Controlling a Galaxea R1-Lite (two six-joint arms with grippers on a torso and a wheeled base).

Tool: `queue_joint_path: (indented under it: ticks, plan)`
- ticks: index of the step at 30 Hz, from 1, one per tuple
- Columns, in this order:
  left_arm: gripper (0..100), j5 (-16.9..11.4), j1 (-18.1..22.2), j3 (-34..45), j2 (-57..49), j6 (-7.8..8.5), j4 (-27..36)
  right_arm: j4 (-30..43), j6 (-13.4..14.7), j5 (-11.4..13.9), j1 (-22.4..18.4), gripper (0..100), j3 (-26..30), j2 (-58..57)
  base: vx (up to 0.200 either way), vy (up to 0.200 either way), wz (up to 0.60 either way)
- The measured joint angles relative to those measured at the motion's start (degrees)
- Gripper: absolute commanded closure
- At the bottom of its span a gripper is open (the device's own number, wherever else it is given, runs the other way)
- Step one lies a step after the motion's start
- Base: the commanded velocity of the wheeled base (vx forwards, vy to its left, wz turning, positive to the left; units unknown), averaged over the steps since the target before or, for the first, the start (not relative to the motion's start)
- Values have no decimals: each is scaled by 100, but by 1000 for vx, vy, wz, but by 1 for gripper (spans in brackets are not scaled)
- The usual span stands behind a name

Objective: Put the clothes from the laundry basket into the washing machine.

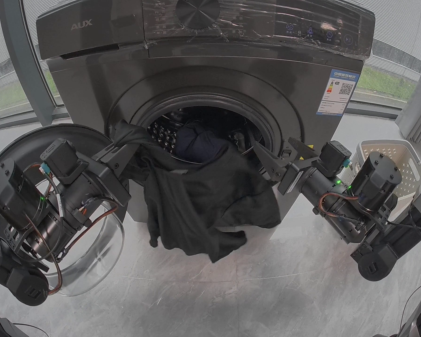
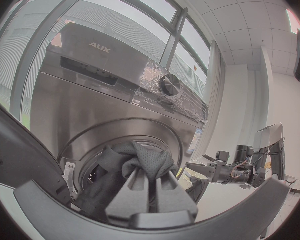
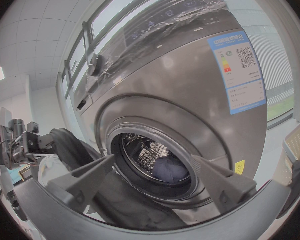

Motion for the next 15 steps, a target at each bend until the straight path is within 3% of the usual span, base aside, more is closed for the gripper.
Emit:
queue_joint_path:
  ticks: [8,15]
  plan:
    - [100,11,-197,28,2,-7,2,-16,22,-57,-138,0,-88,204,0,0,0]
    - [100,85,-278,72,35,17,11,-18,59,-44,-10,0,157,319,0,0,0]
